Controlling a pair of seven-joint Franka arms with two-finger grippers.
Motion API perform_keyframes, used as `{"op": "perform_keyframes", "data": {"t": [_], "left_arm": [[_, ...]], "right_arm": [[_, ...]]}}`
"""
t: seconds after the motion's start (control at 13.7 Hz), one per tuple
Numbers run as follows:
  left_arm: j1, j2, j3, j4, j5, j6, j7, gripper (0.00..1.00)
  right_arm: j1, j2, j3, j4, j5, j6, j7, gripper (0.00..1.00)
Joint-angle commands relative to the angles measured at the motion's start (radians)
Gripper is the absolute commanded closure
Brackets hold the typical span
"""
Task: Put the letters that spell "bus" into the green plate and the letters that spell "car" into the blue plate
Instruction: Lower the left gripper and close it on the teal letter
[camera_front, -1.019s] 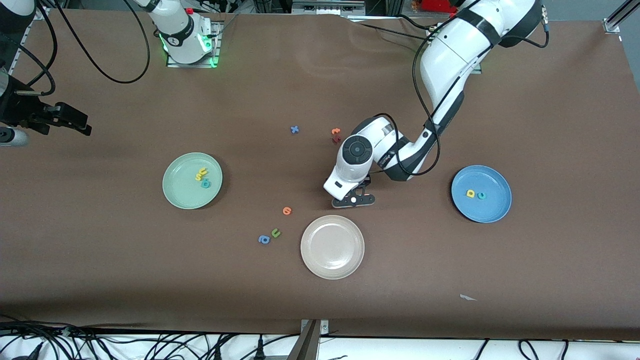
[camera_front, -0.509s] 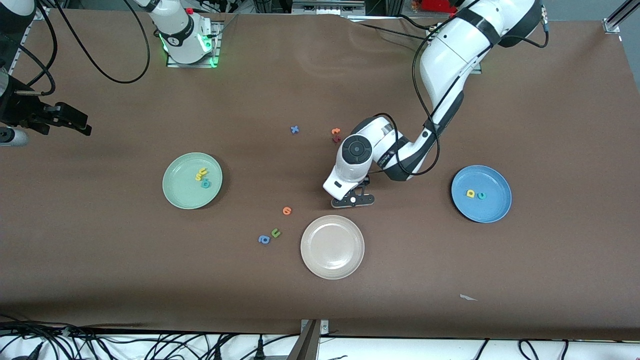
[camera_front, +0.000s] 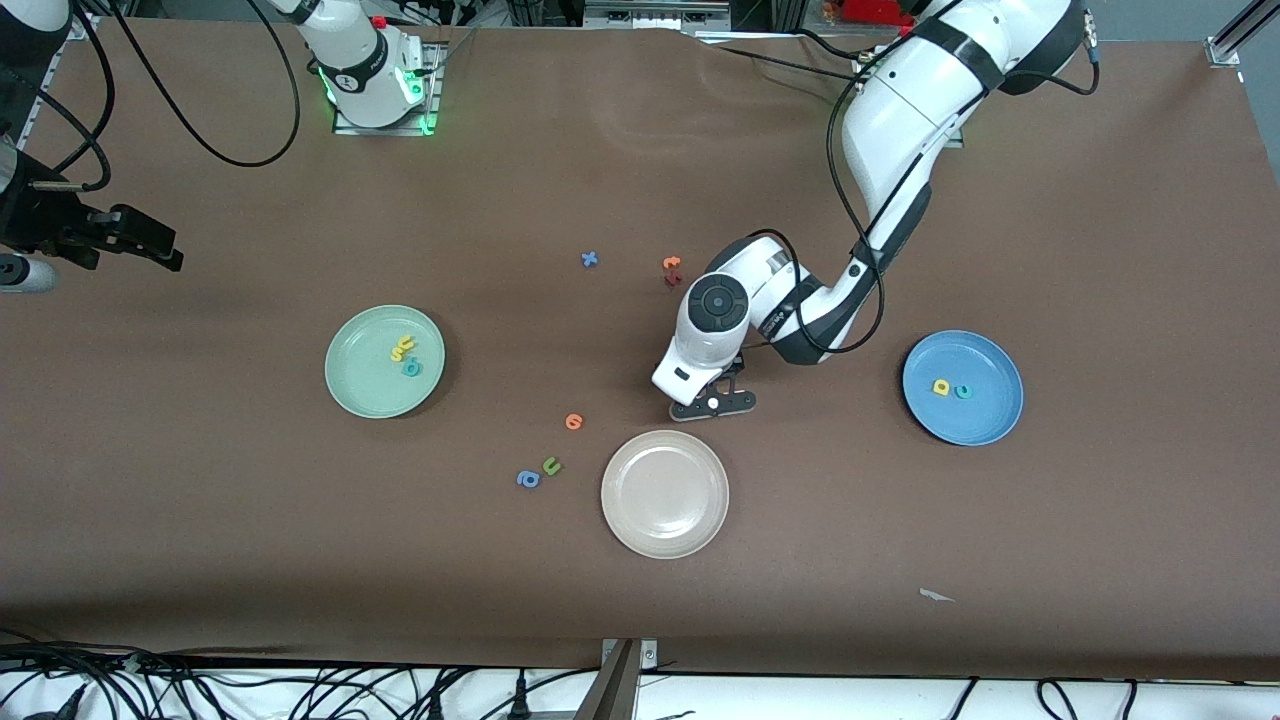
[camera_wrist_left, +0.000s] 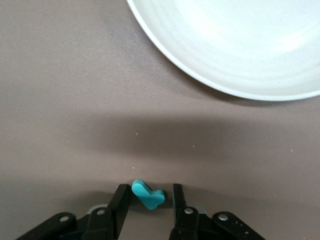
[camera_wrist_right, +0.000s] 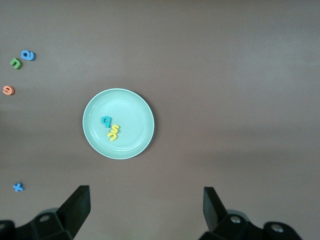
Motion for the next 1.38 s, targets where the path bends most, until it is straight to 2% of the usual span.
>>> {"op": "perform_keyframes", "data": {"t": [0.0, 0.8, 1.31], "left_arm": [[-0.010, 0.018, 0.010, 0.028, 0.008, -0.008, -0.050, 0.56], [-0.010, 0.020, 0.010, 0.028, 0.011, -0.008, -0.071, 0.75], [-0.010, 0.020, 0.010, 0.026, 0.019, 0.002, -0.065, 0.80]], "right_arm": [[-0.006, 0.008, 0.002, 0.023, 0.005, -0.019, -0.018, 0.00], [-0.006, 0.006, 0.002, 0.020, 0.005, -0.019, -0.009, 0.00], [-0.006, 0.006, 0.002, 0.020, 0.005, -0.020, -0.016, 0.00]]}}
